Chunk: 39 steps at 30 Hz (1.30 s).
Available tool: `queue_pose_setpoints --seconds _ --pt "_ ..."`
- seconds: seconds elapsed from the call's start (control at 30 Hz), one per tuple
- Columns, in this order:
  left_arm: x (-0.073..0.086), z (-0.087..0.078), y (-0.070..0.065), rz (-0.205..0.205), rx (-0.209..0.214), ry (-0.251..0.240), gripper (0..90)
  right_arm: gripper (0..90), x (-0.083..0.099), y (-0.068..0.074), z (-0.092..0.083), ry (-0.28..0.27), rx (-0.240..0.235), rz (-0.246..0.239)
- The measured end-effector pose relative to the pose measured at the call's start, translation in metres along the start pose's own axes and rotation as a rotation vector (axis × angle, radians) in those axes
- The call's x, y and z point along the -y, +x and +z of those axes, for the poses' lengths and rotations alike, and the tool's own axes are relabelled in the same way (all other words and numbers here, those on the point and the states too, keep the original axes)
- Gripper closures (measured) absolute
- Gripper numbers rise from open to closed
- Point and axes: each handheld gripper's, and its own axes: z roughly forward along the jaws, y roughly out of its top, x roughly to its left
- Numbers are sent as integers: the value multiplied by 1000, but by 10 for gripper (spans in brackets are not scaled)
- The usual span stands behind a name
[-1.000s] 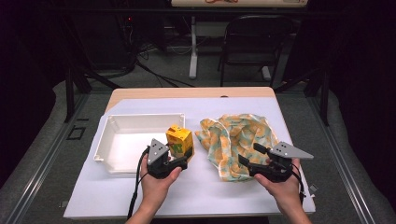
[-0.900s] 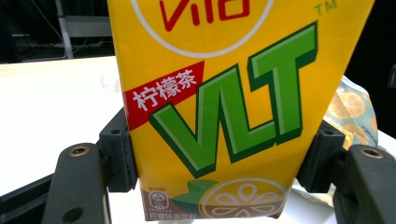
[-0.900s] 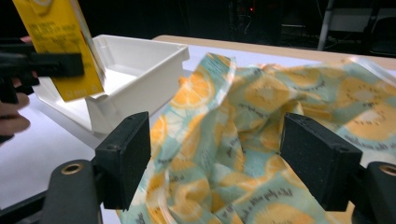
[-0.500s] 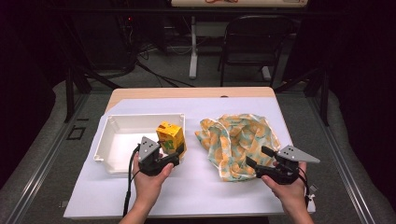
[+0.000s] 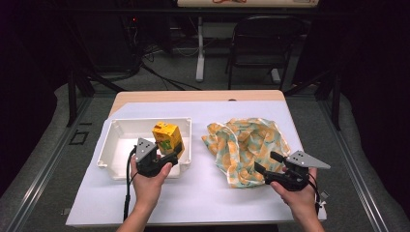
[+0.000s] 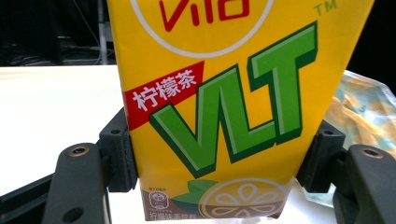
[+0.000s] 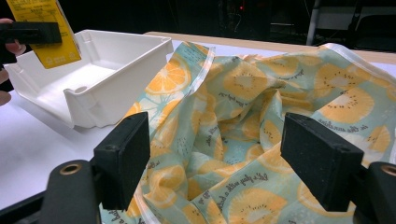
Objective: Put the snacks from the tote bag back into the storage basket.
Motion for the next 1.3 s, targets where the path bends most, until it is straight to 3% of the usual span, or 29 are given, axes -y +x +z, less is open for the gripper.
queue_pose_setpoints --seconds 0.53,1.3 --pt "2 27 22 -28 -76 9 310 232 4 -2 3 9 5 -12" --pt "6 71 34 -72 -201 28 310 245 5 -3 4 -2 9 -4"
